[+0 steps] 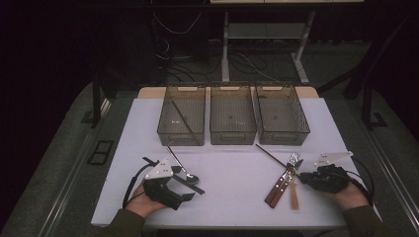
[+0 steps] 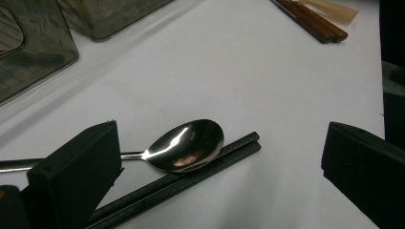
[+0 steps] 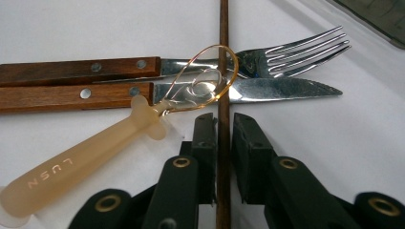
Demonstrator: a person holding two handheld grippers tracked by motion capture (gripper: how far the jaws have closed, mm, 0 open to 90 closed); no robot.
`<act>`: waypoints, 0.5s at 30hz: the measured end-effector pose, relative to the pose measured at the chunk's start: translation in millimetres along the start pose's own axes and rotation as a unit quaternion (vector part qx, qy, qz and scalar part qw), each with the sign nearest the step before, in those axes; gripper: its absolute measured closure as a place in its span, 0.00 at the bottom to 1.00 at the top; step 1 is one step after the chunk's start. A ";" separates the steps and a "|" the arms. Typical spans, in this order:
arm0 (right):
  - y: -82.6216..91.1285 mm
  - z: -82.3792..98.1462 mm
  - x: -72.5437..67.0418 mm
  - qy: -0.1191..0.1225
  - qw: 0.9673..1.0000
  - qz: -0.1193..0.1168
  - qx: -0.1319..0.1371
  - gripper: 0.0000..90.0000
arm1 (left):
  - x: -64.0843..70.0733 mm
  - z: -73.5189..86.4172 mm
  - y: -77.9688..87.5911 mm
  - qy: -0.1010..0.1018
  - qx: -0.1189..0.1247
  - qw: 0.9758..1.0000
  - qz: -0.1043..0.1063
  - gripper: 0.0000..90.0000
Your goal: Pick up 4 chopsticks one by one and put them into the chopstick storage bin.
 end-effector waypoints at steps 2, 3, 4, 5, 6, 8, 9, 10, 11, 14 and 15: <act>-0.2 0.5 0.7 -0.001 1.000 0.000 0.002 0.93 | 0.1 0.0 -0.1 0.000 0.000 1.000 0.001 0.00; -0.1 0.8 1.0 -0.004 1.000 -0.002 0.002 0.93 | 0.0 -0.1 -0.3 0.000 0.001 1.000 0.001 0.00; -0.3 0.9 1.5 -0.004 1.000 -0.003 0.004 0.94 | -0.1 0.0 -0.5 0.000 0.001 1.000 0.001 0.00; -0.3 0.9 2.2 -0.005 1.000 -0.005 0.004 0.94 | -0.1 0.0 -0.6 0.001 0.001 1.000 0.001 0.00; -0.1 1.0 2.3 -0.009 1.000 -0.008 0.003 0.94 | -0.2 -0.1 -0.6 0.001 0.001 1.000 0.001 0.00; -0.2 1.2 3.2 -0.010 1.000 -0.009 0.003 0.94 | -0.3 -0.1 -0.8 0.002 0.002 1.000 0.001 0.00; -0.2 1.2 3.2 -0.013 1.000 -0.012 0.003 0.94 | -0.7 -0.1 -0.9 0.002 0.001 1.000 0.001 0.00; -0.2 1.0 3.4 -0.016 1.000 -0.013 0.002 0.94 | -0.9 -0.2 -1.5 0.003 0.002 1.000 0.002 0.00; -0.2 0.9 3.5 -0.016 1.000 -0.013 0.002 0.94 | -1.1 -0.3 -1.6 0.003 0.002 1.000 0.001 0.00; 0.1 1.0 4.1 -0.015 1.000 -0.012 0.005 0.94 | -1.3 -0.6 -1.8 0.003 0.002 1.000 0.002 0.00; 0.7 0.9 4.8 -0.018 1.000 -0.011 0.006 0.94 | -1.3 -0.7 -2.0 0.002 0.002 1.000 0.002 0.00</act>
Point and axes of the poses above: each handheld gripper's, and its own axes: y roughly backward along the jaws, z roughly out of its underside, x roughly to its right, the point moved 2 cm from there along -y, roughly forward along the jaws, and after that the axes turned 7 degrees about z, right-handed, at the moved point
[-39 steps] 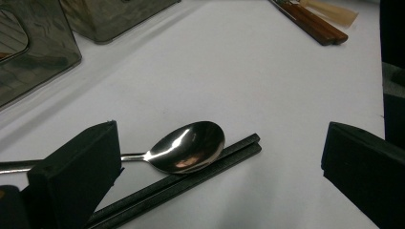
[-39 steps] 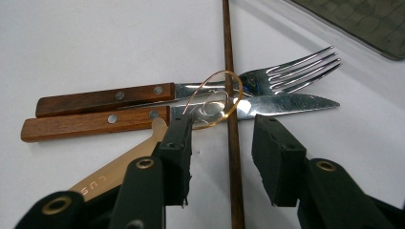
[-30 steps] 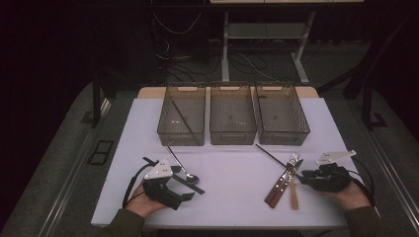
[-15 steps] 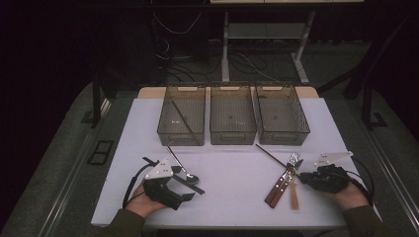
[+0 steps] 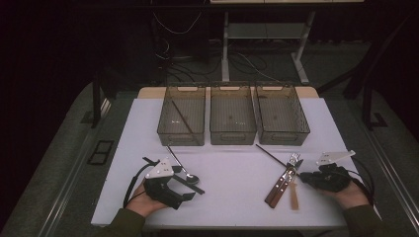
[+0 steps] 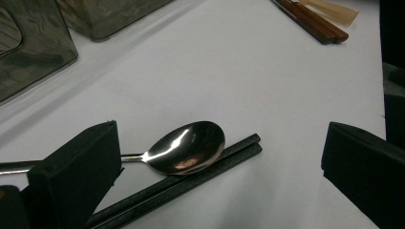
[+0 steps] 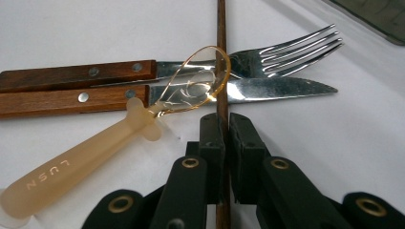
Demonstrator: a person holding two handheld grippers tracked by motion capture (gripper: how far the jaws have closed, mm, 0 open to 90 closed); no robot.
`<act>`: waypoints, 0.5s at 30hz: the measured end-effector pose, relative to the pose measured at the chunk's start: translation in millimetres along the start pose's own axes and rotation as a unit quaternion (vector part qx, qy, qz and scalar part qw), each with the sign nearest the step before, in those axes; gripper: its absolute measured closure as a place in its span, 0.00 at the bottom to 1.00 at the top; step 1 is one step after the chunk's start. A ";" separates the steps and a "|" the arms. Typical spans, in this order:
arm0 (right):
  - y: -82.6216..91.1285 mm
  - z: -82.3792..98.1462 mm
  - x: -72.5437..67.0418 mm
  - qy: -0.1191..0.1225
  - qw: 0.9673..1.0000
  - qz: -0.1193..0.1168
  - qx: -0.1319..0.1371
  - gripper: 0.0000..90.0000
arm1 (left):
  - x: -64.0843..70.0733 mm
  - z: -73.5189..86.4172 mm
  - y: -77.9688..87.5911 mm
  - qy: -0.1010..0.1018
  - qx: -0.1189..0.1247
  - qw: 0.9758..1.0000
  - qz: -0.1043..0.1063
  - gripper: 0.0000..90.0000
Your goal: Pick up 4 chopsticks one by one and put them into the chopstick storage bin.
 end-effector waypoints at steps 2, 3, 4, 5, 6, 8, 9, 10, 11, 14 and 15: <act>2.0 -0.6 1.5 -0.006 1.000 -0.003 0.006 0.94 | 0.6 0.0 0.1 -0.001 -0.002 1.000 0.000 0.00; 3.6 -1.2 2.4 -0.009 1.000 -0.003 0.009 0.94 | 0.8 0.0 0.2 -0.002 -0.002 1.000 0.000 0.00; 5.2 -1.6 3.6 -0.009 1.000 -0.001 0.015 0.94 | 0.8 0.0 0.2 -0.002 -0.002 1.000 0.000 0.00; 6.6 -2.0 4.1 -0.011 1.000 0.000 0.022 0.94 | 1.0 -0.2 0.3 -0.003 -0.002 1.000 0.000 0.00; 6.6 -2.0 4.1 -0.011 1.000 0.000 0.022 0.94 | 1.0 -0.2 0.3 -0.003 -0.002 1.000 0.000 0.00; 10.1 -2.9 5.4 -0.014 0.999 0.000 0.029 0.94 | 1.2 -0.2 0.0 -0.003 -0.002 1.000 0.001 0.00; 11.1 -3.1 5.3 -0.017 0.999 -0.002 0.029 0.94 | 1.3 -0.2 -0.1 -0.003 -0.002 1.000 0.001 0.00; 11.1 -3.1 5.3 -0.017 0.999 -0.002 0.029 0.94 | 1.5 -0.2 -0.4 -0.002 -0.002 1.000 0.001 0.00; 12.3 -3.6 6.7 -0.017 0.999 -0.004 0.034 0.94 | 1.4 -0.2 -0.2 -0.003 -0.003 1.000 0.001 0.00; 14.6 -5.0 7.2 -0.021 0.999 -0.008 0.041 0.94 | 1.6 -0.2 0.0 -0.003 -0.003 1.000 0.000 0.00; 16.0 -6.2 7.3 -0.024 0.999 -0.011 0.044 0.94 | 1.9 -0.2 0.2 -0.003 -0.002 1.000 0.000 0.00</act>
Point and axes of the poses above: each handheld gripper's, and its own axes: y roughly backward along the jaws, z roughly out of its underside, x roughly to its right, the point moved 2 cm from there along -y, roughly forward along the jaws, and after that the axes turned 7 degrees about z, right-handed, at the moved point
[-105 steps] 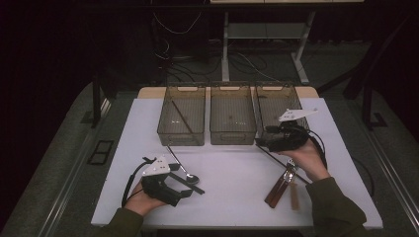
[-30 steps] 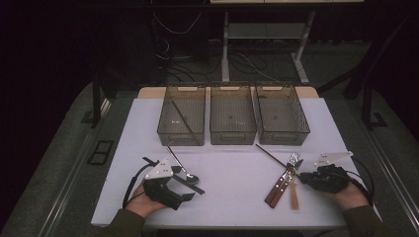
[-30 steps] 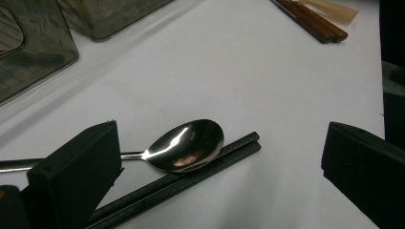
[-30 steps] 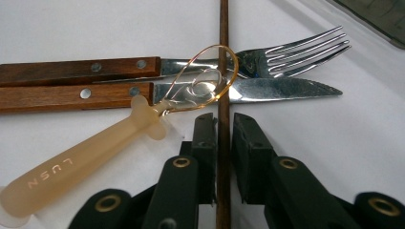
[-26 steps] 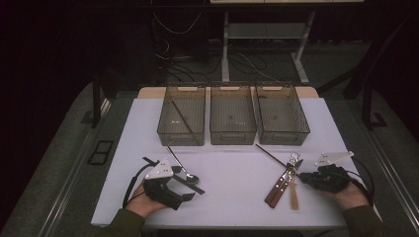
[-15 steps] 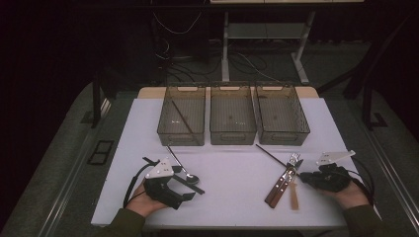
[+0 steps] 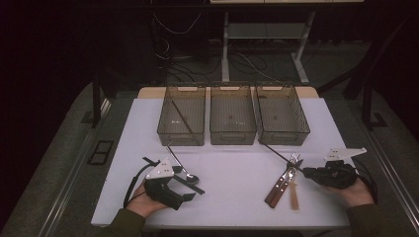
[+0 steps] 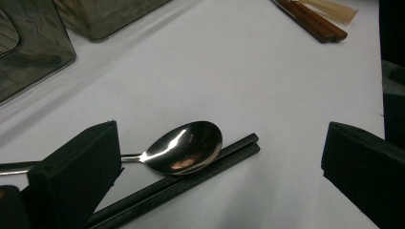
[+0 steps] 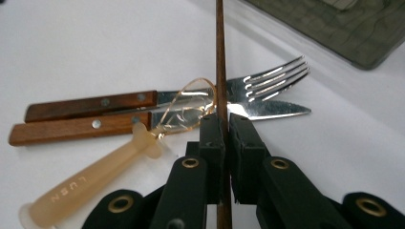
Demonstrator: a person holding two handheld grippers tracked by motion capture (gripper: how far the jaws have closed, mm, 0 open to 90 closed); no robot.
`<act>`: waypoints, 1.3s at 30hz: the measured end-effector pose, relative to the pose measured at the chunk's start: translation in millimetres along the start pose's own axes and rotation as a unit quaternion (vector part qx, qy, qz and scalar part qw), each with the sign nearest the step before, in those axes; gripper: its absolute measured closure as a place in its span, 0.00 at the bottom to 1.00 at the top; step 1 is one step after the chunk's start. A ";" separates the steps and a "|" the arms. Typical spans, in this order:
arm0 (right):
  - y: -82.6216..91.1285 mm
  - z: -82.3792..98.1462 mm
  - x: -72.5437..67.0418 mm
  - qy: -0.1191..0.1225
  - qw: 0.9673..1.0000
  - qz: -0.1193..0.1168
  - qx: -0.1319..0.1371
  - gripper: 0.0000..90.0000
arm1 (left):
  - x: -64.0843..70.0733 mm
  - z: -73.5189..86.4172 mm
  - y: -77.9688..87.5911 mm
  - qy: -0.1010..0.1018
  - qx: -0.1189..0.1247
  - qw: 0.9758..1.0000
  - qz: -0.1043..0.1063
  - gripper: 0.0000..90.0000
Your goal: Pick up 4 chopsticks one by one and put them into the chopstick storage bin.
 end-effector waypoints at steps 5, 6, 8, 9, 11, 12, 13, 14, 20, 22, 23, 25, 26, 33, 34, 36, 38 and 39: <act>4.0 -5.0 -1.7 -0.005 1.000 -0.010 0.011 0.94 | 1.9 0.8 1.9 -0.003 -0.002 1.000 -0.002 0.00; 4.9 -6.1 -1.6 -0.004 1.000 -0.011 0.018 0.94 | 2.5 0.9 2.2 -0.004 0.001 1.000 -0.002 0.00; 7.4 -7.8 -3.9 -0.004 1.000 -0.016 0.018 0.94 | 3.2 1.2 2.8 -0.004 0.002 1.000 -0.002 0.00; 8.3 -9.0 -4.4 -0.001 1.000 -0.015 0.022 0.94 | 3.3 1.3 3.2 -0.005 -0.001 1.000 -0.002 0.00; 9.3 -10.3 -5.2 -0.002 1.000 -0.016 0.024 0.94 | 3.9 1.6 3.5 -0.005 0.000 1.000 -0.002 0.00; 9.9 -12.7 -6.6 0.003 1.000 -0.014 0.020 0.94 | 4.0 1.8 3.5 -0.004 0.001 1.000 -0.002 0.00; 10.0 -13.5 -6.5 0.008 1.000 -0.013 0.021 0.94 | 4.1 1.9 3.7 -0.004 0.001 1.000 -0.003 0.00; 10.0 -13.5 -6.5 0.008 1.000 -0.013 0.021 0.94 | 4.2 1.9 3.8 -0.004 0.001 1.000 -0.003 0.00; 16.5 -16.1 -6.0 0.009 0.999 -0.022 0.028 0.94 | 4.6 2.4 3.6 -0.003 0.001 1.000 -0.004 0.00; 16.2 -15.8 -7.0 0.011 0.999 -0.023 0.026 0.94 | 4.5 1.9 3.4 -0.004 0.001 1.000 -0.004 0.00; 16.0 -15.9 -7.5 0.014 0.999 -0.025 0.026 0.94 | 4.5 1.8 3.4 -0.004 0.001 1.000 -0.003 0.00; 16.9 -16.3 -9.3 0.014 0.999 -0.026 0.026 0.94 | 4.6 2.1 3.2 -0.005 -0.001 1.000 -0.003 0.00; 17.4 -16.8 -9.6 0.020 0.999 -0.027 0.029 0.94 | 4.7 2.1 3.2 -0.004 -0.001 1.000 -0.002 0.00; 18.9 -22.8 -16.6 0.026 0.998 -0.039 0.041 0.94 | 4.4 2.3 3.3 -0.002 0.001 1.000 -0.004 0.00; 18.5 -25.3 -18.9 0.028 0.998 -0.042 0.043 0.94 | 4.4 2.2 3.1 -0.003 0.001 1.000 -0.004 0.00; 18.0 -27.3 -20.9 0.029 0.998 -0.044 0.045 0.94 | 4.5 2.2 2.9 -0.003 0.001 1.000 -0.003 0.00; 17.7 -28.3 -21.5 0.031 0.997 -0.046 0.046 0.94 | 4.5 2.2 2.9 -0.003 0.000 1.000 -0.003 0.00; 17.4 -29.4 -22.3 0.030 0.997 -0.048 0.046 0.94 | 4.6 2.2 2.9 -0.003 0.001 1.000 -0.003 0.00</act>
Point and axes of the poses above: each handheld gripper's, and its own axes: y roughly backward along the jaws, z roughly out of its underside, x roughly to its right, the point moved 2 cm from there along -y, roughly forward along the jaws, and after that the axes turned 7 degrees about z, right-handed, at the moved point
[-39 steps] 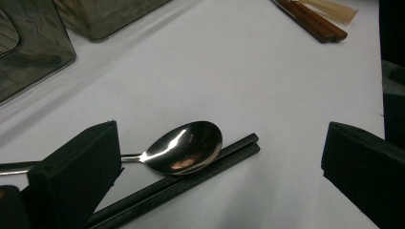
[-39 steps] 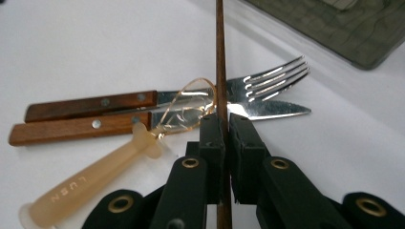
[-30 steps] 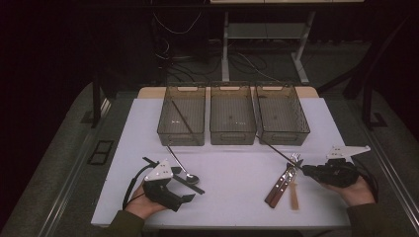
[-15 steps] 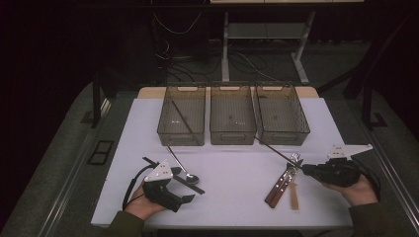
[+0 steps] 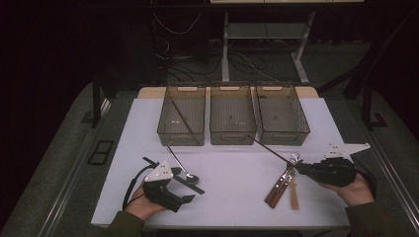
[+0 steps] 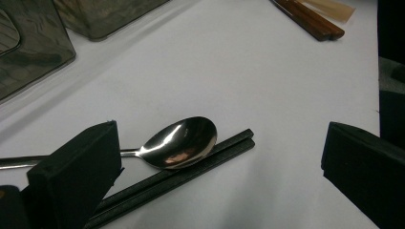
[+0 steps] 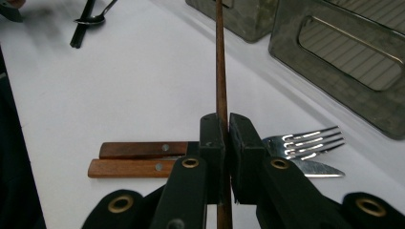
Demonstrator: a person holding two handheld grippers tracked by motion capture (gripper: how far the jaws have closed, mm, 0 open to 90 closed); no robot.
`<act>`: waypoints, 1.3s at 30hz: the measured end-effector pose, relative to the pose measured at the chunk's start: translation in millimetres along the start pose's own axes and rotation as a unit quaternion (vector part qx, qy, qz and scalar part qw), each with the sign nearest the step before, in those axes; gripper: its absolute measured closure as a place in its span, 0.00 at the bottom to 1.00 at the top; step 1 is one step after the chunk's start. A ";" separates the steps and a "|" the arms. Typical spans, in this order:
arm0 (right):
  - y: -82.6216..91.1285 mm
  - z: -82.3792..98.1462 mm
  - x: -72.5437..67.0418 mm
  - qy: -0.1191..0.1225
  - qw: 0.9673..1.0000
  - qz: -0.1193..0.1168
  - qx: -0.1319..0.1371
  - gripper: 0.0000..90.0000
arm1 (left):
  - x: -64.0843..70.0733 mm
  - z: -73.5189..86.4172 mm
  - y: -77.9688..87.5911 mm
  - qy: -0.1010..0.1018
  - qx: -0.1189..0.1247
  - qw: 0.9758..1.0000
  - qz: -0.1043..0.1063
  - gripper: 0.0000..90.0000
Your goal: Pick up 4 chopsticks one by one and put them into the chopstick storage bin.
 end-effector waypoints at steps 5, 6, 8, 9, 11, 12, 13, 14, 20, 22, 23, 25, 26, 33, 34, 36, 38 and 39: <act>-3.7 -6.8 -3.6 0.001 1.000 -0.005 0.003 0.94 | -0.6 0.0 0.0 0.000 0.000 1.000 -0.001 0.00; -5.6 -10.1 -5.2 0.003 1.000 -0.005 0.002 0.94 | -0.4 0.0 0.0 0.002 0.000 1.000 -0.001 0.00; -6.8 -12.0 -5.7 0.005 1.000 -0.004 0.003 0.94 | -0.1 -0.1 0.4 0.003 0.003 1.000 -0.001 0.00; -7.6 -13.3 -6.1 0.004 1.000 -0.003 0.002 0.94 | -0.1 -0.3 0.8 0.002 0.004 1.000 -0.001 0.00; -10.1 -17.6 -6.9 0.006 1.000 -0.003 0.002 0.94 | -0.3 -0.2 1.1 0.004 0.006 1.000 -0.002 0.00; -12.8 -22.2 -7.3 0.003 1.000 -0.003 0.002 0.94 | -0.7 0.0 1.1 0.005 0.006 1.000 -0.002 0.00; -12.8 -22.2 -7.3 0.003 1.000 -0.003 0.002 0.94 | -1.1 0.1 1.1 0.004 0.005 1.000 -0.002 0.00; -15.9 -26.9 -7.9 0.004 1.000 -0.002 0.003 0.94 | -1.2 0.3 1.1 0.005 0.005 1.000 -0.002 0.00; -24.2 -39.0 -10.5 0.006 1.000 -0.005 0.005 0.94 | -0.9 0.3 0.2 0.008 0.008 1.000 -0.002 0.00; -27.1 -43.9 -11.9 0.006 1.000 -0.006 0.007 0.94 | -0.9 0.2 0.2 0.008 0.009 1.000 -0.002 0.00; -29.9 -49.0 -13.5 0.005 1.000 -0.008 0.008 0.94 | -0.9 0.3 0.2 0.007 0.009 1.000 -0.002 0.00; -31.6 -51.5 -14.1 0.007 1.000 -0.007 0.010 0.94 | -0.8 0.4 -0.3 0.007 0.009 1.000 -0.003 0.00; -33.3 -53.7 -14.9 0.007 1.000 -0.007 0.010 0.94 | -0.8 0.6 -0.6 0.008 0.009 1.000 -0.003 0.00; -47.7 -69.5 -21.1 0.009 1.000 -0.011 0.009 0.94 | -1.4 0.4 -0.8 0.005 0.009 1.000 -0.004 0.00; -47.7 -69.5 -21.1 0.009 1.000 -0.011 0.009 0.94 | -1.6 0.3 -0.8 0.004 0.009 1.000 -0.004 0.00; -50.9 -73.3 -22.7 0.007 1.000 -0.014 0.009 0.94 | -1.9 -0.1 -1.4 0.005 0.010 1.000 -0.005 0.00; -56.4 -78.8 -24.7 0.009 1.000 -0.013 0.010 0.94 | -2.4 -0.5 -2.6 0.007 0.011 1.000 -0.006 0.00; -56.4 -78.8 -24.7 0.009 1.000 -0.013 0.010 0.94 | -2.8 -0.8 -2.8 0.006 0.010 1.000 -0.006 0.00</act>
Point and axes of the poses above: each handheld gripper's, and its own axes: y roughly backward along the jaws, z roughly out of its underside, x roughly to its right, the point moved 2 cm from there along -y, roughly forward along the jaws, and after that the axes turned 7 degrees about z, right-handed, at the moved point
